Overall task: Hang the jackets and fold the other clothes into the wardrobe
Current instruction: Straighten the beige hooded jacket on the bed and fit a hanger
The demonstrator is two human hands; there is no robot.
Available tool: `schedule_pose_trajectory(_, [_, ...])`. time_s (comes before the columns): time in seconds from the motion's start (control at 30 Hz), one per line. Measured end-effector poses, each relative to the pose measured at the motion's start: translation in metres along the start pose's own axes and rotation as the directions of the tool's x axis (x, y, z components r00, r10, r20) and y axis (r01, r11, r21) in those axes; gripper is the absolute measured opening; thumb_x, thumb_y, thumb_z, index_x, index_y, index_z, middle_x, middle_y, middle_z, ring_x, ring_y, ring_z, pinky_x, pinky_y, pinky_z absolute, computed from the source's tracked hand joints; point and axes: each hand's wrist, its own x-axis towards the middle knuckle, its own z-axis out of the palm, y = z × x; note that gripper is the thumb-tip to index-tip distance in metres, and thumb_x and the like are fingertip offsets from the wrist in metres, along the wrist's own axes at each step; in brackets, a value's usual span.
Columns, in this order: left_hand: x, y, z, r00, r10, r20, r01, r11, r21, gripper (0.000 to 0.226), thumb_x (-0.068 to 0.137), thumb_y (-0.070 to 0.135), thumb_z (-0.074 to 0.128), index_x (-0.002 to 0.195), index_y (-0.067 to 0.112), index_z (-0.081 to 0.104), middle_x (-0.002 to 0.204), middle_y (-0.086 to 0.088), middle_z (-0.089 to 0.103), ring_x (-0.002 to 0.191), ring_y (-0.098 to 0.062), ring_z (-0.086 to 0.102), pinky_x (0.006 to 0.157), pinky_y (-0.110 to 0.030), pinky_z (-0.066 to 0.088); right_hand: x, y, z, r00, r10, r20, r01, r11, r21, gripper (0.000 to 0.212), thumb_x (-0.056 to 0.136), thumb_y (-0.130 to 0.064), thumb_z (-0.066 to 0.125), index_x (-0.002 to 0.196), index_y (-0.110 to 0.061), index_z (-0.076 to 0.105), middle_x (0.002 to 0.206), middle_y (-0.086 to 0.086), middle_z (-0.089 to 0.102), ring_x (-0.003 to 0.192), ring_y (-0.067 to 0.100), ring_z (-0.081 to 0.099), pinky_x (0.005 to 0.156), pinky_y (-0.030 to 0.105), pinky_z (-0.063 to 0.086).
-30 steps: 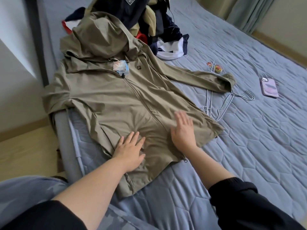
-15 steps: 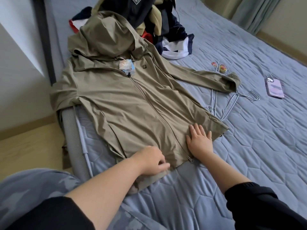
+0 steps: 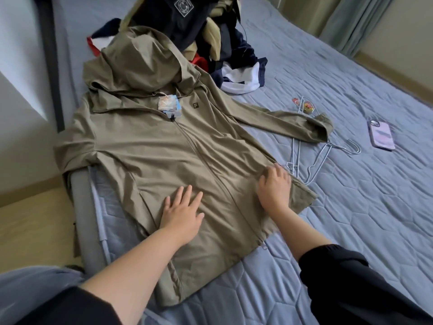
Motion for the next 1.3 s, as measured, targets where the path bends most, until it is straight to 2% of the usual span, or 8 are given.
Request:
schedule_pose_trajectory(0.13, [0.021, 0.033, -0.009, 0.999, 0.018, 0.041, -0.016, 0.998, -0.065, 0.060, 0.099, 0.048, 0.028, 0.153, 0.030, 0.007, 0.161, 0.002, -0.009, 0.147, -0.019, -0.010, 0.116, -0.047, 0.003, 0.038, 0.039, -0.020, 0.937, 0.344, -0.054, -0.328, 0.924, 0.198, 0.040, 0.093, -0.016, 0.043, 0.129, 0.001, 0.048, 0.138, 0.020, 0.044, 0.128, 0.035, 0.038, 0.108, 0.041, 0.028])
schedule_pose_trajectory(0.3, [0.040, 0.063, -0.017, 0.997, 0.026, 0.070, -0.017, 0.991, -0.130, 0.065, 0.098, 0.047, 0.035, 0.153, 0.024, 0.009, 0.161, 0.003, -0.006, 0.148, -0.021, -0.002, 0.117, -0.045, 0.009, 0.080, 0.085, -0.033, 0.631, 0.749, 0.201, -0.759, 0.544, 0.359, 0.050, 0.093, -0.026, 0.051, 0.135, 0.000, 0.042, 0.140, 0.019, 0.045, 0.130, 0.034, 0.043, 0.102, 0.035, 0.036])
schedule_pose_trajectory(0.47, [0.048, 0.071, -0.019, 0.988, 0.088, 0.127, -0.070, 0.987, -0.143, 0.062, 0.098, 0.047, 0.034, 0.152, 0.033, 0.007, 0.161, 0.005, -0.006, 0.147, -0.023, -0.006, 0.118, -0.045, 0.008, 0.085, 0.099, -0.040, 0.621, 0.732, 0.281, -0.781, 0.546, 0.304, 0.018, 0.096, -0.014, 0.049, 0.110, -0.007, 0.059, 0.102, 0.009, 0.062, 0.105, 0.021, 0.060, 0.055, 0.019, 0.039])
schedule_pose_trajectory(0.63, [0.050, 0.066, -0.020, 0.985, 0.094, 0.142, -0.077, 0.990, -0.118, 0.061, 0.099, 0.046, 0.034, 0.153, 0.029, 0.010, 0.161, 0.004, -0.005, 0.148, -0.021, -0.006, 0.119, -0.041, 0.007, 0.080, 0.105, -0.038, 0.627, 0.762, 0.160, -0.769, 0.574, 0.281, 0.032, 0.091, -0.007, 0.046, 0.119, -0.005, 0.060, 0.110, 0.002, 0.064, 0.106, 0.020, 0.060, 0.078, 0.023, 0.047])
schedule_pose_trajectory(0.7, [0.049, 0.065, -0.020, 0.985, 0.098, 0.142, -0.083, 0.991, -0.104, 0.061, 0.099, 0.045, 0.035, 0.153, 0.028, 0.011, 0.161, 0.003, -0.004, 0.148, -0.020, -0.005, 0.119, -0.039, 0.006, 0.080, 0.095, -0.043, 0.554, 0.779, 0.293, -0.714, 0.265, 0.648, 0.035, 0.094, -0.013, 0.044, 0.124, 0.000, 0.056, 0.090, 0.003, 0.060, 0.087, 0.023, 0.059, 0.066, 0.026, 0.047])
schedule_pose_trajectory(0.97, [0.050, 0.065, -0.028, 0.975, 0.099, 0.197, -0.079, 0.991, -0.110, 0.061, 0.100, 0.043, 0.035, 0.153, 0.025, 0.011, 0.161, 0.000, -0.004, 0.148, -0.022, -0.003, 0.119, -0.039, 0.008, 0.081, 0.080, -0.055, 0.554, 0.818, 0.153, -0.661, 0.320, 0.679, 0.038, 0.100, -0.021, 0.037, 0.128, -0.003, 0.054, 0.129, 0.016, 0.058, 0.110, 0.030, 0.059, 0.078, 0.033, 0.045])
schedule_pose_trajectory(1.1, [0.048, 0.062, -0.028, 0.971, 0.102, 0.217, -0.078, 0.990, -0.118, 0.061, 0.100, 0.042, 0.036, 0.153, 0.024, 0.011, 0.161, -0.001, -0.004, 0.148, -0.022, -0.002, 0.119, -0.037, 0.008, 0.091, 0.062, -0.065, 0.436, 0.887, -0.149, -0.529, 0.387, 0.755, 0.032, 0.102, -0.019, 0.032, 0.109, -0.002, 0.058, 0.109, 0.016, 0.066, 0.100, 0.031, 0.062, 0.073, 0.031, 0.040])
schedule_pose_trajectory(1.3, [0.043, 0.062, -0.029, 0.970, 0.110, 0.216, -0.091, 0.991, -0.095, 0.063, 0.100, 0.040, 0.037, 0.153, 0.023, 0.009, 0.161, -0.005, -0.004, 0.148, -0.023, 0.000, 0.119, -0.033, 0.006, 0.097, 0.050, -0.085, 0.276, 0.955, -0.109, -0.383, 0.214, 0.899, 0.024, 0.099, -0.007, 0.032, 0.108, -0.003, 0.053, 0.106, 0.010, 0.064, 0.092, 0.025, 0.062, 0.067, 0.028, 0.038])
